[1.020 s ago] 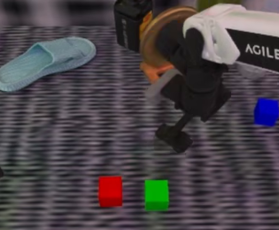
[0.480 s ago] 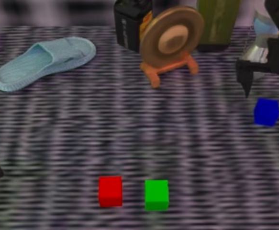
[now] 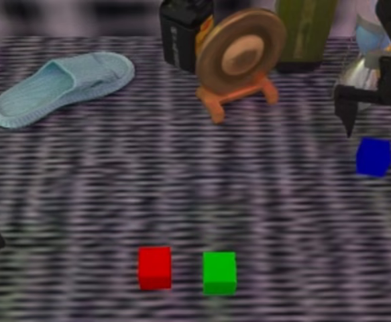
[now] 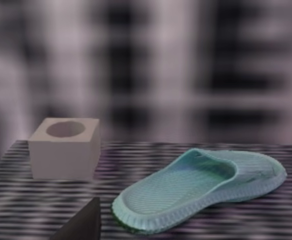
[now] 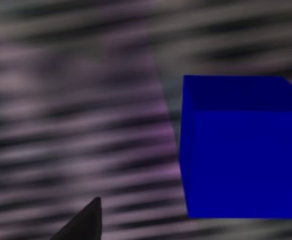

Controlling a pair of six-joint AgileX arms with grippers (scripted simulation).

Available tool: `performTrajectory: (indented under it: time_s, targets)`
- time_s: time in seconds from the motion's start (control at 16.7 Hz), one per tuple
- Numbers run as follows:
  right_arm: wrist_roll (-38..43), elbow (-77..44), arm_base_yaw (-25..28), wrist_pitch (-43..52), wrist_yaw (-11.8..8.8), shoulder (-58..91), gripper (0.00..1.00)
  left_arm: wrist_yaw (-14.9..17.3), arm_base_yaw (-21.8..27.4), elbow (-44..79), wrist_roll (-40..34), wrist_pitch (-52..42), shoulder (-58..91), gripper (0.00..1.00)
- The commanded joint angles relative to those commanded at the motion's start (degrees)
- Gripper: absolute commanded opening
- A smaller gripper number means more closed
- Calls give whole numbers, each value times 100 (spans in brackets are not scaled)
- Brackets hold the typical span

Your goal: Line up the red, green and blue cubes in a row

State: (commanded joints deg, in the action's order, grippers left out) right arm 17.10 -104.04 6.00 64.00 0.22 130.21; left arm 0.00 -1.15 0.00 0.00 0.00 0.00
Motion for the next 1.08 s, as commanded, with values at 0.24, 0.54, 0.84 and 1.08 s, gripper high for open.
performTrajectory:
  time_s: [0.24, 0.54, 0.84, 1.08]
  targets:
    - [6, 504, 2, -930, 4, 366, 100, 0, 0, 0, 0, 0, 0, 100]
    - [12, 801, 4, -1419, 6, 600, 100, 0, 0, 0, 0, 0, 0, 100]
    - [12, 801, 4, -1419, 6, 600, 77, 0, 0, 0, 0, 0, 0, 100]
    - [12, 801, 4, -1419, 6, 600, 47, 0, 0, 0, 0, 0, 0, 100]
